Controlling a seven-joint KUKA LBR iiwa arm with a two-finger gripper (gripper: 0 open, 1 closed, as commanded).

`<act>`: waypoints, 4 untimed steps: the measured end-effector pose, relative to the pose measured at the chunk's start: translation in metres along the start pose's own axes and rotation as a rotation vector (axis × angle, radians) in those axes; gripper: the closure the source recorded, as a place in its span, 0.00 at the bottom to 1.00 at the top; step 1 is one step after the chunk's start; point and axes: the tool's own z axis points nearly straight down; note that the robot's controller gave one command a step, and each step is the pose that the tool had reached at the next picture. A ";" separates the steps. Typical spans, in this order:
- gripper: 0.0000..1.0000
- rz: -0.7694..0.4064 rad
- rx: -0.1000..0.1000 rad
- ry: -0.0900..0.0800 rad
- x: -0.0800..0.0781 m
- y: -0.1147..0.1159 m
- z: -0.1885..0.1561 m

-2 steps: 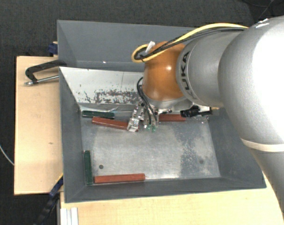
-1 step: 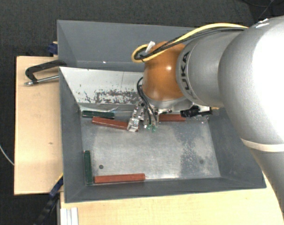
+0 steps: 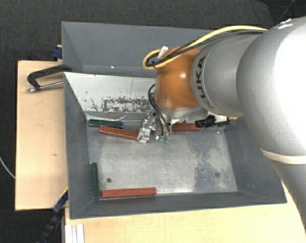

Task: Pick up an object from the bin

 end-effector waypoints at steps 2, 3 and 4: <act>0.00 -0.209 0.008 0.018 0.021 0.050 -0.042; 0.00 -0.420 0.005 0.018 0.018 0.072 -0.034; 1.00 -0.054 0.005 0.024 0.005 0.024 0.014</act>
Offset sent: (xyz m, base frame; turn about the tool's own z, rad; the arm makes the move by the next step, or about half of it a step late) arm -0.0006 0.0727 0.0327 -0.4181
